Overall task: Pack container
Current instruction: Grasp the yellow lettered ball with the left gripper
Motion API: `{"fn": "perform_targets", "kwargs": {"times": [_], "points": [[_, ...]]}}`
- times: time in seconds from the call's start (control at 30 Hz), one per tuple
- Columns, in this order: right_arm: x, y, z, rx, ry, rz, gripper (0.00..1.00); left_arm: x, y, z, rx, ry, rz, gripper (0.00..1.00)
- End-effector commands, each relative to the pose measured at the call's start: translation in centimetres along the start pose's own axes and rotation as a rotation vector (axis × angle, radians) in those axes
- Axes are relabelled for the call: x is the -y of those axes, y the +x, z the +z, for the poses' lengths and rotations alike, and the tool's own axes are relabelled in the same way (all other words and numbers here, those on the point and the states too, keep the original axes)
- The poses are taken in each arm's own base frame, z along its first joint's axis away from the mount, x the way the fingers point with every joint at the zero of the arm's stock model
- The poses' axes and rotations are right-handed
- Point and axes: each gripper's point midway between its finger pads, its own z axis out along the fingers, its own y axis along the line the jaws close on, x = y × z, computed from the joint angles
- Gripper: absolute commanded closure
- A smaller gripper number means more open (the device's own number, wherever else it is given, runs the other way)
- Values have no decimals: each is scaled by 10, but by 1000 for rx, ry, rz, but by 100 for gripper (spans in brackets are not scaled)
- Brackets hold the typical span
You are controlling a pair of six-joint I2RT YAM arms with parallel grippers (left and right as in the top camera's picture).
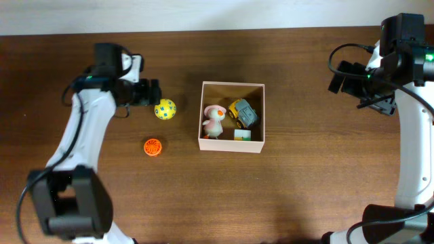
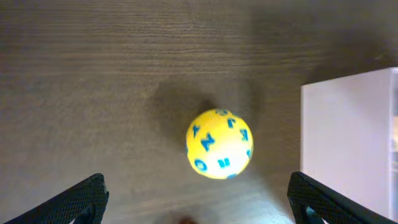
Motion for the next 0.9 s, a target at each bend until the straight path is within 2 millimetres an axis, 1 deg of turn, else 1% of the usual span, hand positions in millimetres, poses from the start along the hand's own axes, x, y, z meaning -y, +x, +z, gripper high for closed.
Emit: {"fn": "perform_targets", "kwargs": {"times": [0.0, 0.1, 0.27, 0.4, 0.5, 0.53, 0.6, 0.67, 0.73, 0.87], "points": [[-1, -2, -5, 11, -14, 14, 1, 2, -10, 14, -11, -61, 105, 5], [-1, -2, -5, 11, -14, 14, 1, 12, 0, 38, -64, -54, 159, 5], [-1, -2, -5, 11, -14, 14, 1, 14, 20, 72, -148, -76, 180, 5], [-1, -2, -5, 11, -14, 14, 1, 12, 29, 86, -186, -74, 177, 7], [-1, -2, -5, 11, -14, 14, 1, 12, 32, 88, -197, -74, 177, 11], [-1, -2, -5, 11, -14, 14, 1, 12, 34, 89, -205, -74, 177, 18], [-1, -2, -5, 11, -14, 14, 1, 12, 38, 90, -219, -73, 177, 26], [-1, -2, -5, 11, -14, 14, 1, 11, 40, 92, -228, -72, 176, 41], [-1, -2, -5, 11, -14, 14, 1, 12, 41, 93, -233, -72, 176, 51], [-1, -2, -5, 11, -14, 14, 1, 14, 44, 91, -249, -70, 179, 63]]}}
